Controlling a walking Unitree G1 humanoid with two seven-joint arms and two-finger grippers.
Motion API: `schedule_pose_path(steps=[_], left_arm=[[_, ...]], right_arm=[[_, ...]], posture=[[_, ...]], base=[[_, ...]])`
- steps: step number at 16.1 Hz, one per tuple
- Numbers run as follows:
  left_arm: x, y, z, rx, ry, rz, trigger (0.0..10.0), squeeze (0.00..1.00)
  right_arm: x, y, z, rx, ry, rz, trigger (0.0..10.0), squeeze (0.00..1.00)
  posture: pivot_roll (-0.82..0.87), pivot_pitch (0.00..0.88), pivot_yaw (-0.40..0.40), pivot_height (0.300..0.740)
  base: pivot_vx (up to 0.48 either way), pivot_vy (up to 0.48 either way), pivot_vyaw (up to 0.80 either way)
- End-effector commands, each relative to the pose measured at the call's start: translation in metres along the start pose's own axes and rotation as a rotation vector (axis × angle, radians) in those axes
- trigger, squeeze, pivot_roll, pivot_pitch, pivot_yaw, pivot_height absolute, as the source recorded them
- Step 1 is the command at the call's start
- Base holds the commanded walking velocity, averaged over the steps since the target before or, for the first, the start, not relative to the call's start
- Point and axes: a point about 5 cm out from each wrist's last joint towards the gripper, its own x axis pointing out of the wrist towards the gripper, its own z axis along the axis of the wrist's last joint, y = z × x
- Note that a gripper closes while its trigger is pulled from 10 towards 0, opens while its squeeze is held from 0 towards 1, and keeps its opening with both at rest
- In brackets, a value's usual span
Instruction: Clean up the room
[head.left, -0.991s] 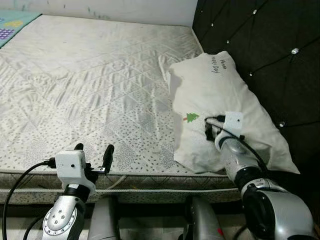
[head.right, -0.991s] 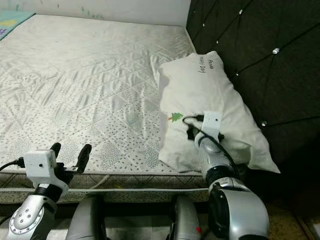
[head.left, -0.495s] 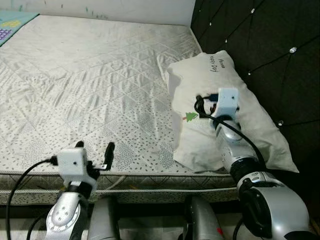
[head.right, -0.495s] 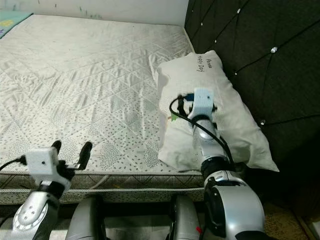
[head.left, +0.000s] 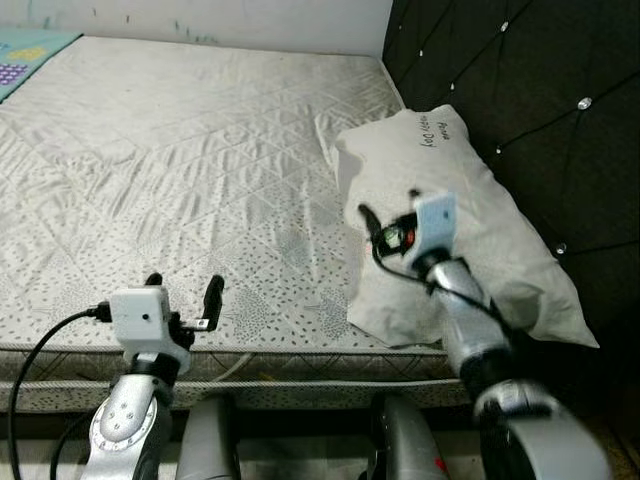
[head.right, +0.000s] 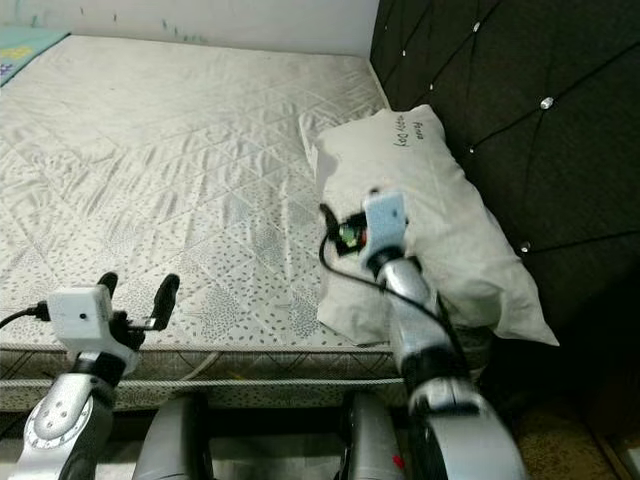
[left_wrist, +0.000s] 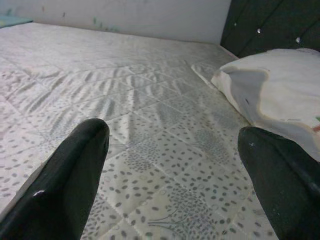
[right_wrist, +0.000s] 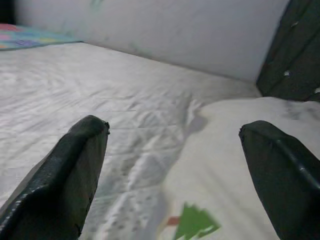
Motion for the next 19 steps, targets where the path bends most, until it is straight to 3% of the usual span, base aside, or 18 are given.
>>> schedule_pose_path(steps=[1,2,6,9,13,16,19], left_arm=[[-0.006,0.009,0.003,0.026,-0.010,0.026,10.0,0.00],[-0.007,0.011,0.003,0.015,-0.008,0.027,10.0,0.00],[-0.009,0.010,0.007,0.009,-0.021,0.039,10.0,0.00],[-0.016,0.013,0.004,-0.005,-0.011,0.081,10.0,0.00],[-0.029,0.022,0.008,-0.027,-0.013,0.120,10.0,0.00],[-0.033,0.037,0.016,-0.001,-0.027,0.163,10.0,0.00],[-0.032,0.037,0.016,0.000,-0.028,0.160,10.0,0.00]], right_arm=[[-0.014,-0.014,0.001,0.030,-0.036,-0.053,10.0,0.00],[-0.021,-0.019,-0.003,0.039,-0.028,-0.093,10.0,0.00],[-0.079,-0.042,-0.017,0.025,0.026,-0.206,10.0,0.00],[-0.105,-0.042,-0.022,0.002,0.071,-0.207,10.0,0.00],[-0.122,-0.038,-0.023,0.015,0.106,-0.181,10.0,0.00],[-0.139,-0.049,-0.028,0.001,0.178,-0.194,10.0,0.00],[-0.138,-0.050,-0.026,0.008,0.196,-0.194,10.0,0.00]], posture=[[0.08,0.000,-0.054,0.561],[0.08,0.000,-0.054,0.561],[0.05,0.000,-0.058,0.561],[0.04,0.005,-0.062,0.561],[0.03,0.022,-0.074,0.561],[0.04,0.026,-0.073,0.561],[0.03,0.029,-0.069,0.561]], base=[[0.000,0.000,0.00],[0.000,0.000,0.00],[0.000,0.000,0.00],[0.000,0.000,0.00],[0.000,0.000,0.00],[0.000,0.000,0.00],[0.000,0.000,0.00]])
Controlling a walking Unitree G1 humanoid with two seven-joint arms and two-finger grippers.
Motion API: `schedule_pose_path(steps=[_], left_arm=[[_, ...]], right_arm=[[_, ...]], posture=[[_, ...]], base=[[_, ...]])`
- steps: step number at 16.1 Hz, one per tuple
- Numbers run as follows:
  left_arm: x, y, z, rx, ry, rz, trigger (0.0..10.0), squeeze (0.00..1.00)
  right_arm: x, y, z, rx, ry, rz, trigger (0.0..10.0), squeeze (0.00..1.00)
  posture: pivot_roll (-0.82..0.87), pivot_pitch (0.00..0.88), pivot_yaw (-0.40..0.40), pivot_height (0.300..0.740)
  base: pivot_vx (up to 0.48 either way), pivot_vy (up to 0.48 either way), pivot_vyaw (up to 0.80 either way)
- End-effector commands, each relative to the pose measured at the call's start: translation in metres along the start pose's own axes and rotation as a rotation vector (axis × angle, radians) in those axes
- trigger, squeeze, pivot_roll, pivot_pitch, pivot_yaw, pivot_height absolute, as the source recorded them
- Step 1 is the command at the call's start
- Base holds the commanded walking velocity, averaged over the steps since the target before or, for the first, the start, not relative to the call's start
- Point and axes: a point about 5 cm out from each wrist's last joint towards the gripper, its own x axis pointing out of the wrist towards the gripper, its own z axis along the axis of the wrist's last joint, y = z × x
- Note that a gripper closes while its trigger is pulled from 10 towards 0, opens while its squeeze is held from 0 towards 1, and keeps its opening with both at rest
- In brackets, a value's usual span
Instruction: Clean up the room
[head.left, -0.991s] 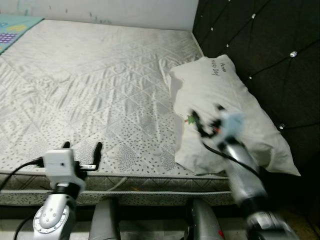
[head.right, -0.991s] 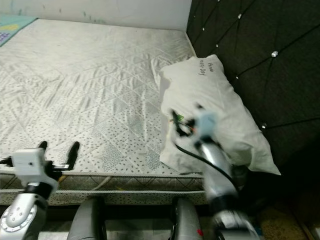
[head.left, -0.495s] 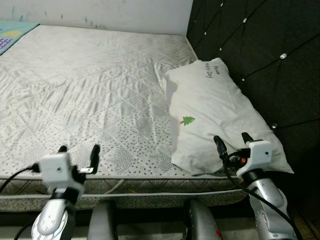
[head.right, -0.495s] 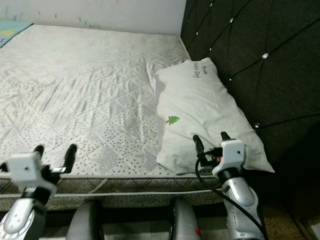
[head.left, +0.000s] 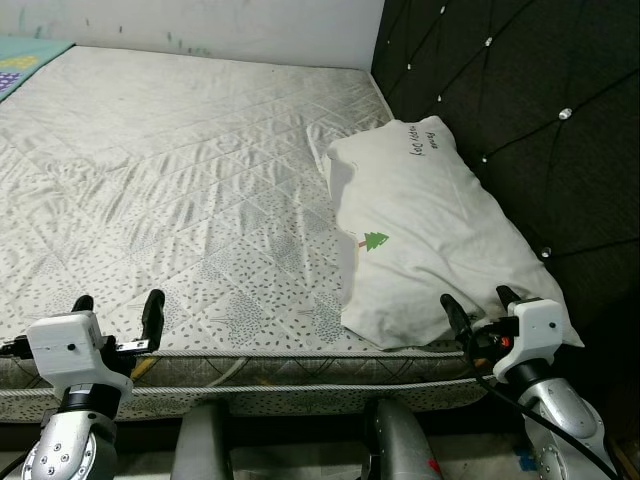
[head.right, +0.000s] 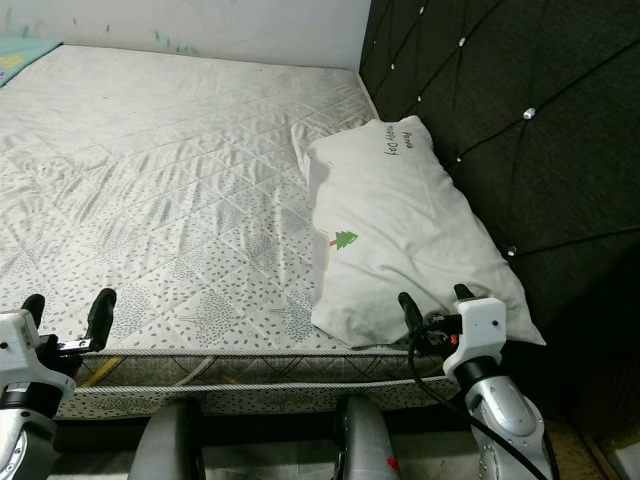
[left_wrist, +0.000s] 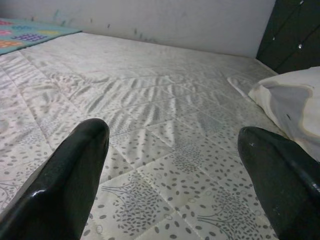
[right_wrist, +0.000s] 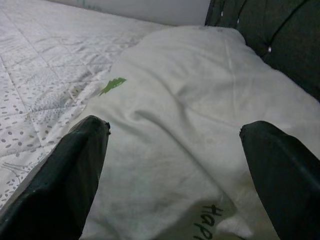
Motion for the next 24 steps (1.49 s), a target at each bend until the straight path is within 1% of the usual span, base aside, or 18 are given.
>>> schedule_pose_path(steps=[1,3,4,5,6,8,9,10,13,16,19,21,24], left_arm=[[0.002,-0.004,0.004,-0.005,-0.010,-0.011,10.0,0.00],[0.005,-0.013,0.003,-0.023,-0.008,-0.033,10.0,0.00],[0.005,-0.014,0.003,-0.026,-0.007,-0.036,10.0,0.00],[0.006,-0.015,0.003,-0.028,-0.007,-0.038,10.0,0.00],[0.006,-0.015,0.002,-0.029,-0.004,-0.041,10.0,0.00],[0.006,-0.013,-0.004,-0.037,0.017,-0.034,10.0,0.00],[0.005,-0.013,-0.005,-0.042,0.024,-0.031,10.0,0.00],[0.005,-0.014,-0.005,-0.040,0.023,-0.034,10.0,0.00],[0.006,-0.014,-0.005,-0.040,0.023,-0.033,10.0,0.00],[0.006,-0.018,-0.006,-0.047,0.024,-0.042,10.0,0.00],[0.007,-0.020,-0.007,-0.047,0.026,-0.051,10.0,0.00],[0.008,-0.020,-0.007,-0.044,0.027,-0.056,10.0,0.00],[0.009,-0.021,-0.008,-0.047,0.028,-0.060,10.0,0.00]], right_arm=[[0.005,-0.001,0.009,0.008,-0.012,-0.021,10.0,0.00],[0.019,0.011,0.016,0.045,-0.018,-0.062,10.0,0.00],[0.022,0.014,0.019,0.049,-0.021,-0.070,10.0,0.00],[0.026,0.017,0.022,0.078,-0.025,-0.080,10.0,0.00],[0.031,0.021,0.025,0.127,-0.031,-0.089,10.0,0.00],[0.041,0.030,0.029,0.189,-0.047,-0.092,10.0,0.00],[0.047,0.035,0.035,0.204,-0.061,-0.083,10.0,0.00],[0.049,0.038,0.039,0.199,-0.066,-0.070,10.0,0.00],[0.052,0.033,0.041,0.187,-0.055,-0.088,10.0,0.00],[0.054,0.028,0.043,0.197,-0.051,-0.104,10.0,0.00],[0.054,0.028,0.043,0.195,-0.048,-0.108,10.0,0.00],[0.054,0.029,0.042,0.196,-0.043,-0.108,10.0,0.00],[0.056,0.029,0.040,0.190,-0.038,-0.113,10.0,0.00]], posture=[[0.03,0.028,-0.068,0.561],[0.04,0.028,-0.068,0.561],[0.04,0.028,-0.068,0.561],[0.04,0.028,-0.068,0.561],[0.03,0.029,-0.064,0.561],[0.03,0.027,-0.063,0.561],[0.04,0.027,-0.064,0.561],[0.04,0.027,-0.064,0.575],[0.04,0.028,-0.069,0.610],[0.04,0.029,-0.072,0.645],[0.04,0.029,-0.072,0.670],[0.04,0.024,-0.072,0.705],[0.04,0.016,-0.066,0.735]], base=[[0.000,0.000,0.00],[0.000,0.000,0.00],[0.000,0.000,0.00],[0.000,0.000,0.00],[0.000,0.000,0.00],[0.000,0.000,0.00],[0.000,0.000,0.00],[0.000,0.000,0.00],[0.000,0.000,0.00],[0.000,0.000,0.00],[0.000,0.000,0.00],[0.000,0.000,0.00],[0.000,0.000,0.00]])
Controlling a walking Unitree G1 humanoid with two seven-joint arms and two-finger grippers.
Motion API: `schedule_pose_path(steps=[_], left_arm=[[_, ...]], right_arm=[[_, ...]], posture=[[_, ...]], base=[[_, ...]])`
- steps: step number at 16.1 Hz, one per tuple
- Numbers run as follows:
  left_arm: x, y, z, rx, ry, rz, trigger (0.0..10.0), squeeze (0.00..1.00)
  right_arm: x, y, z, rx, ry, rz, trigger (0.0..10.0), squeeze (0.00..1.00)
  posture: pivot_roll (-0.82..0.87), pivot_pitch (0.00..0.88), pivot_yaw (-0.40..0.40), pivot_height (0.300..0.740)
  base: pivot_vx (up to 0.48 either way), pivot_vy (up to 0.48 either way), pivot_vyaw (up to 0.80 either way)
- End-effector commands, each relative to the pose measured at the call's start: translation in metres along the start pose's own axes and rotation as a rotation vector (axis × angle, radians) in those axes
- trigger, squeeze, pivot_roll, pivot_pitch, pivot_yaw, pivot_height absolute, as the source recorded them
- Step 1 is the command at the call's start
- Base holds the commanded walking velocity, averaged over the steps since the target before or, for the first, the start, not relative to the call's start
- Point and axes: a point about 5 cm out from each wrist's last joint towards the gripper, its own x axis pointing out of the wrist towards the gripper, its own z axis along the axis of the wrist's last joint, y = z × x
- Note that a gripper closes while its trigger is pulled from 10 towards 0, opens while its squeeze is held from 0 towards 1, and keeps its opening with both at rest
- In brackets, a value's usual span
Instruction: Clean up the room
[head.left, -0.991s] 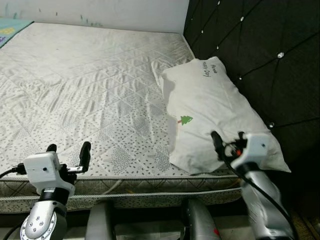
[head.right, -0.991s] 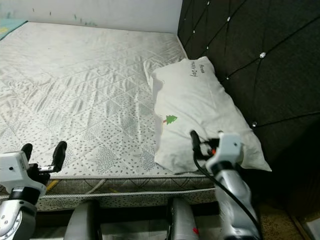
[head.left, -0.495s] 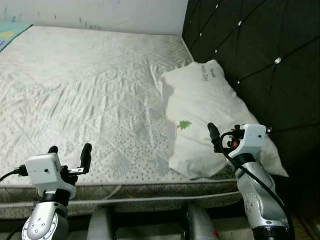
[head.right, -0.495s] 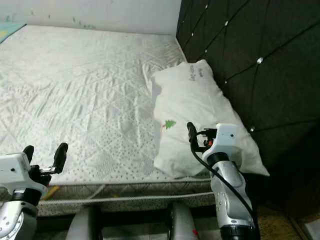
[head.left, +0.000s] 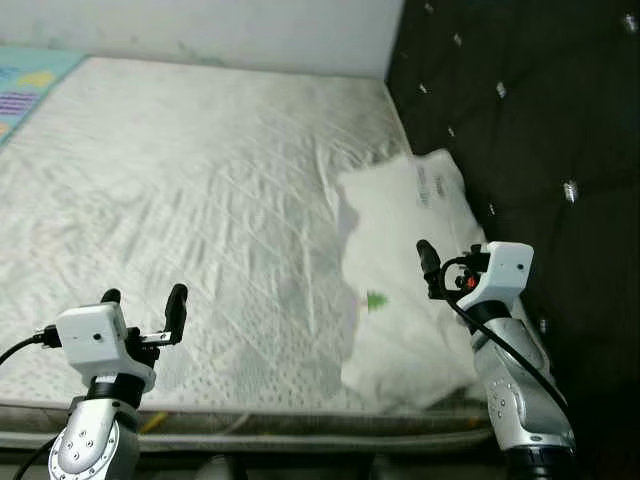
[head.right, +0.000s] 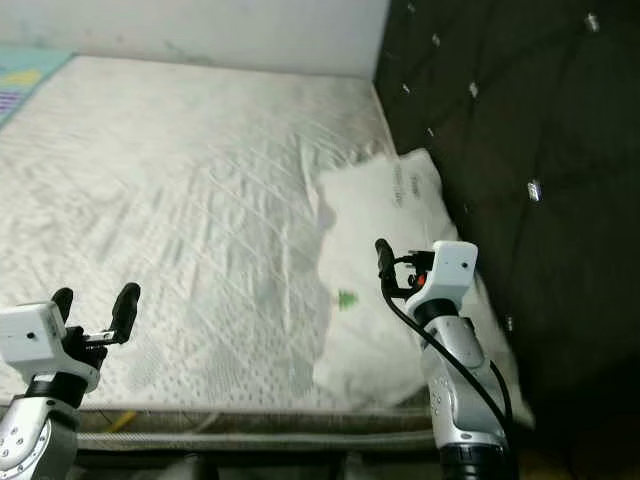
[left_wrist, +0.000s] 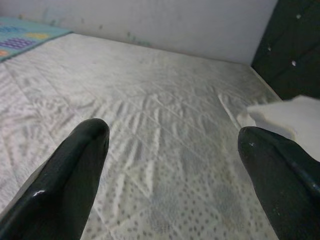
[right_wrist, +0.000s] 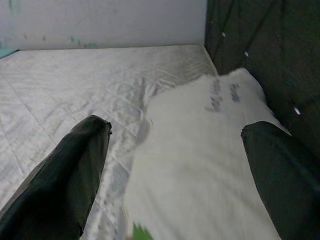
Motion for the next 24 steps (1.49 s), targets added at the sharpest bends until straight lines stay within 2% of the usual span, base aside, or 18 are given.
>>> schedule_pose_path(steps=[1,5,6,8,10,12,14,16,19,24], left_arm=[[0.001,-0.003,-0.003,0.004,0.020,-0.009,10.0,0.00],[0.006,-0.010,-0.005,-0.006,0.028,-0.015,10.0,0.00],[0.005,-0.014,-0.007,-0.064,0.038,-0.043,10.0,0.00],[0.005,-0.014,-0.007,-0.051,0.037,-0.035,10.0,0.00],[0.006,-0.018,-0.008,-0.084,0.039,-0.061,10.0,0.00],[0.008,-0.020,-0.007,-0.089,0.031,-0.073,10.0,0.00],[0.008,-0.022,-0.007,-0.092,0.035,-0.075,10.0,0.00],[0.008,-0.023,-0.008,-0.099,0.037,-0.076,10.0,0.00],[0.010,-0.023,-0.007,-0.101,0.030,-0.071,10.0,0.00],[0.011,-0.023,-0.008,-0.101,0.031,-0.067,10.0,0.00]], right_arm=[[0.001,-0.005,-0.001,-0.008,0.009,-0.022,10.0,0.00],[0.000,-0.007,-0.004,-0.012,0.016,-0.048,10.0,0.00],[-0.002,-0.009,-0.006,-0.013,0.019,-0.062,10.0,0.00],[-0.003,-0.014,-0.009,-0.045,0.035,-0.108,10.0,0.00],[-0.004,-0.024,-0.020,-0.044,0.097,-0.219,10.0,0.00],[-0.003,-0.029,-0.023,-0.070,0.120,-0.267,10.0,0.00],[-0.002,-0.025,-0.024,-0.053,0.135,-0.261,10.0,0.00],[0.000,-0.017,-0.015,-0.050,0.069,-0.213,10.0,0.00],[0.005,-0.012,-0.011,-0.018,0.056,-0.169,10.0,0.00],[0.007,-0.013,-0.012,-0.044,0.069,-0.188,10.0,0.00]], posture=[[0.04,0.013,-0.063,0.740],[0.04,0.014,-0.060,0.740],[0.04,0.014,-0.060,0.740],[0.04,0.017,-0.060,0.740],[0.04,0.017,-0.060,0.740],[0.04,0.013,-0.062,0.740],[0.03,0.013,-0.062,0.740],[0.03,0.013,-0.062,0.740],[0.03,0.012,-0.061,0.740],[0.03,0.016,-0.063,0.740]], base=[[0.000,0.000,0.00],[0.000,0.000,0.00],[0.000,0.000,0.00],[0.000,0.000,0.00],[0.000,0.000,0.00],[0.000,0.000,0.00],[0.000,0.000,0.00],[0.000,0.000,0.00],[0.000,0.000,0.00],[0.000,0.000,0.00]])
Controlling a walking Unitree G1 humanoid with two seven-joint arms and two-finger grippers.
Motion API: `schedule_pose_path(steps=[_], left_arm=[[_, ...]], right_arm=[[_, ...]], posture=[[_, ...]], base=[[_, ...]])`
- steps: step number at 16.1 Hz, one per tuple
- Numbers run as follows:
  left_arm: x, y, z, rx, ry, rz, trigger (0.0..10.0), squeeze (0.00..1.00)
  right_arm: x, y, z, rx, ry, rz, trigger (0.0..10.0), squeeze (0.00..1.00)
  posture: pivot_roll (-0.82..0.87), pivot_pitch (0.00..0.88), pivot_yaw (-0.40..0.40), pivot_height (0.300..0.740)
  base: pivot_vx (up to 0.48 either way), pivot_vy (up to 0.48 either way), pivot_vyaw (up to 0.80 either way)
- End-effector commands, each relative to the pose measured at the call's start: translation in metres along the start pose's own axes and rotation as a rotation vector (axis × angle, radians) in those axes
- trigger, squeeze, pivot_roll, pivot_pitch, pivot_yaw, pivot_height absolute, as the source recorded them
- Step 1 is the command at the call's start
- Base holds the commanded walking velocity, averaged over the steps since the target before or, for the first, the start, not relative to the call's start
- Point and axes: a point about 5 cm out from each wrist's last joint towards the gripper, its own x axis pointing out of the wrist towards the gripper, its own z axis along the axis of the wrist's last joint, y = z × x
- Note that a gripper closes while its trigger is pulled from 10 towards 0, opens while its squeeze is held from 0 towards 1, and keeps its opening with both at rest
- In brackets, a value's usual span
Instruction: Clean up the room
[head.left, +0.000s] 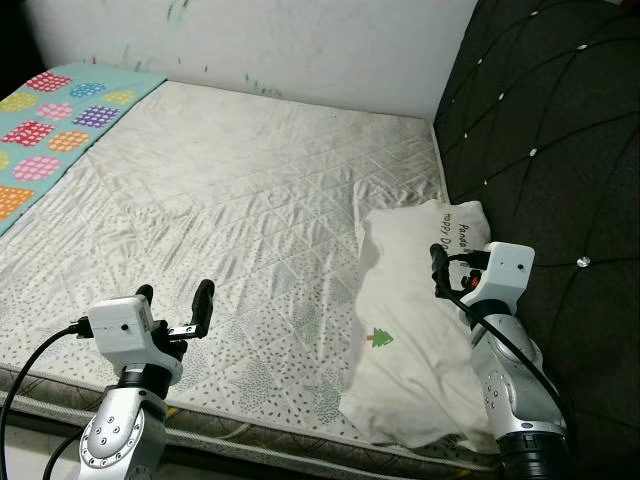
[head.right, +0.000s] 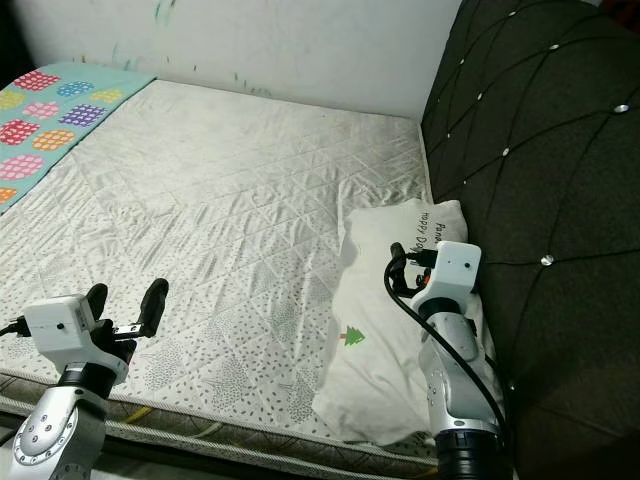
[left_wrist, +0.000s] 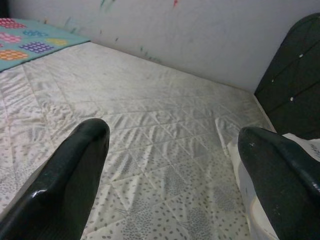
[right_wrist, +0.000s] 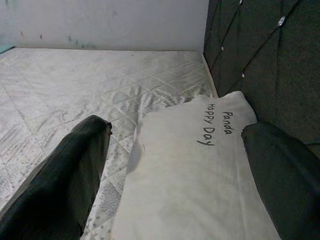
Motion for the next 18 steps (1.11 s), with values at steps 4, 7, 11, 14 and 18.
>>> schedule_pose_path(steps=[4,7,11,14,18], left_arm=[[0.002,-0.005,-0.004,-0.021,0.010,-0.008,10.0,0.00],[0.003,-0.002,-0.003,-0.019,0.008,0.000,10.0,0.00],[0.006,-0.005,-0.004,-0.022,0.006,-0.007,10.0,0.00],[0.006,-0.003,-0.003,-0.019,0.003,-0.001,10.0,0.00],[0.006,-0.002,-0.004,-0.017,-0.002,0.007,10.0,0.00]], right_arm=[[-0.002,0.005,-0.005,-0.051,-0.031,0.033,10.0,0.00],[-0.004,0.009,-0.005,0.011,-0.028,0.048,10.0,0.00],[-0.001,0.006,-0.003,0.081,-0.035,0.058,10.0,0.00],[0.000,0.008,-0.004,0.087,-0.026,0.065,10.0,0.00],[0.000,0.010,-0.005,0.088,-0.021,0.082,10.0,0.00]], posture=[[0.03,0.014,-0.062,0.740],[0.02,0.011,-0.062,0.740],[0.02,0.004,-0.063,0.740],[0.03,0.001,-0.065,0.740],[0.03,0.000,-0.071,0.740]], base=[[0.000,0.000,0.00],[0.000,0.162,0.00],[0.000,0.273,0.00],[0.000,0.306,-0.42],[0.000,0.318,-0.68]])
